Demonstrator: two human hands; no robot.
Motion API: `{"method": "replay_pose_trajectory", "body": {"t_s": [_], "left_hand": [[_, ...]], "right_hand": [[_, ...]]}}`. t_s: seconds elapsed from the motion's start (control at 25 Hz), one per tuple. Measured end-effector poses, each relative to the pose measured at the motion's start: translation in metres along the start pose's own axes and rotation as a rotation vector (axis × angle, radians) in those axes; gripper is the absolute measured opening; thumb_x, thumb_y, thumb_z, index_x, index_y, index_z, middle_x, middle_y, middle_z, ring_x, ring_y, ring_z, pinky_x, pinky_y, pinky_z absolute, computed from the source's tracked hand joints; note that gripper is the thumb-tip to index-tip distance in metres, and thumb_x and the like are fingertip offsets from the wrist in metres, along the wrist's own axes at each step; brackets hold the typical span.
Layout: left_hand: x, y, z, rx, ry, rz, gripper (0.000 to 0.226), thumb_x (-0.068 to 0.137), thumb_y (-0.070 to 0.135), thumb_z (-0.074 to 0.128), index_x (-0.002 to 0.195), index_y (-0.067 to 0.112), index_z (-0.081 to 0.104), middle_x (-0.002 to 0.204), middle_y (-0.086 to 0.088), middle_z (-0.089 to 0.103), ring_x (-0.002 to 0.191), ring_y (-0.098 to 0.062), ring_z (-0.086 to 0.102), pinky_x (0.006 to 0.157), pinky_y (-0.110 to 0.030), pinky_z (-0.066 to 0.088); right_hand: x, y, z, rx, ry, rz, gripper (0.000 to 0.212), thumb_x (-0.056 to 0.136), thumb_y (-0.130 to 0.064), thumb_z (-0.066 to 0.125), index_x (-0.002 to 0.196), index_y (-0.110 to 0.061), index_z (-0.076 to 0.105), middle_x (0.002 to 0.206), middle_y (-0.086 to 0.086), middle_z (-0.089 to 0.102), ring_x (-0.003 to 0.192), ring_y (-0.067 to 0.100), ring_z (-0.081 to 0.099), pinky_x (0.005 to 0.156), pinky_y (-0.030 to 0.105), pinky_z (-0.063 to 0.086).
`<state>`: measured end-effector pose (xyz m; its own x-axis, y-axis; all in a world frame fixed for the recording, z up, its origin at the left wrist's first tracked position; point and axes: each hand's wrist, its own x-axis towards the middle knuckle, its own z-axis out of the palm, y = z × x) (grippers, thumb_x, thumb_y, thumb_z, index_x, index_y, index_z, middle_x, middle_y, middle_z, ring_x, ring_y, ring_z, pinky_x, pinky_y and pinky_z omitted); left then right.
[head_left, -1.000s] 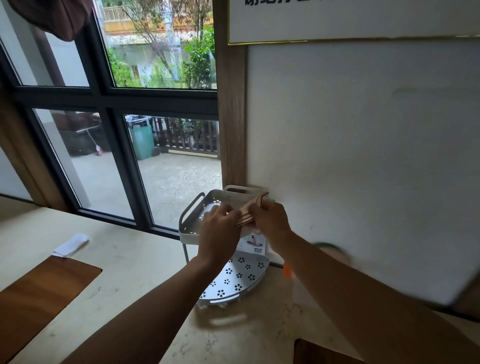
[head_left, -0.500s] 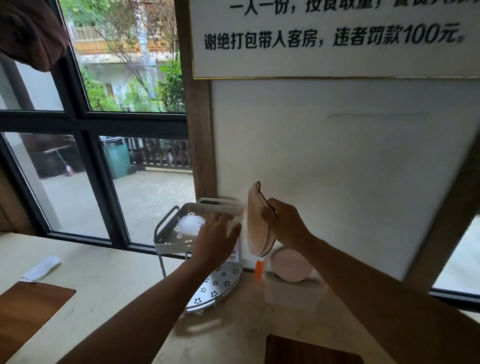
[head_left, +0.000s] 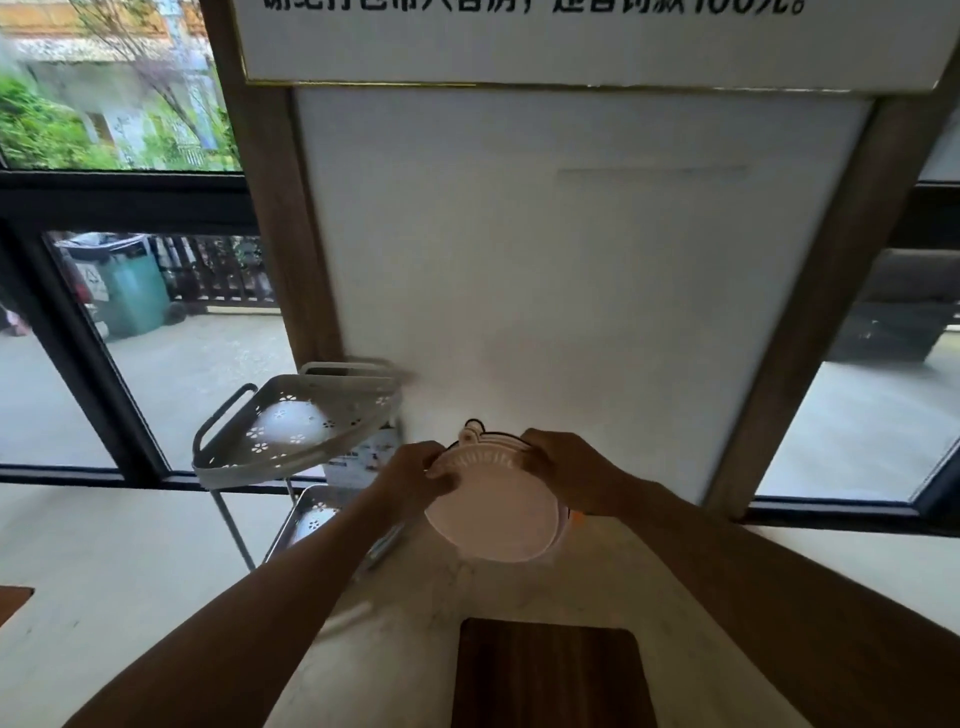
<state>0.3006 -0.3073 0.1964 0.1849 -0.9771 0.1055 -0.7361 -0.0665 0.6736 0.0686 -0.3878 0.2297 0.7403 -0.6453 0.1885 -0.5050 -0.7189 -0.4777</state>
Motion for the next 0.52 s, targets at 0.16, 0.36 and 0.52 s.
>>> {"method": "replay_pose_trajectory", "body": {"t_s": [0.16,0.36,0.52], "left_hand": [[0.013,0.0,0.015,-0.084,0.055,-0.014,0.013,0.078,0.012,0.074,0.089,0.007,0.07,0.086,-0.009,0.071,0.08,-0.024,0.066,0.071,-0.034,0.052],[0.062,0.003,0.021,0.047,0.123,0.109,0.02,0.087,0.026,0.063,0.095,0.008,0.07,0.087,-0.005,0.07,0.077,-0.02,0.064,0.068,-0.032,0.052],[0.108,-0.002,0.032,0.136,0.19,0.11,0.016,0.091,0.022,0.057,0.095,0.011,0.069,0.089,-0.006,0.071,0.079,-0.023,0.064,0.072,-0.034,0.051]], "right_hand": [[0.007,0.03,0.005,-0.033,-0.025,0.063,0.028,0.099,-0.033,0.051,0.076,-0.018,0.048,0.072,-0.002,0.053,0.069,0.02,0.051,0.062,0.029,0.031],[0.04,0.069,0.011,-0.018,0.154,0.091,0.027,0.097,-0.036,0.051,0.08,-0.016,0.057,0.074,0.002,0.061,0.069,0.025,0.058,0.058,0.033,0.036],[0.069,0.096,0.022,0.052,0.279,0.127,0.021,0.097,-0.033,0.053,0.11,-0.017,0.057,0.085,0.011,0.07,0.07,0.027,0.065,0.056,0.034,0.051]]}}
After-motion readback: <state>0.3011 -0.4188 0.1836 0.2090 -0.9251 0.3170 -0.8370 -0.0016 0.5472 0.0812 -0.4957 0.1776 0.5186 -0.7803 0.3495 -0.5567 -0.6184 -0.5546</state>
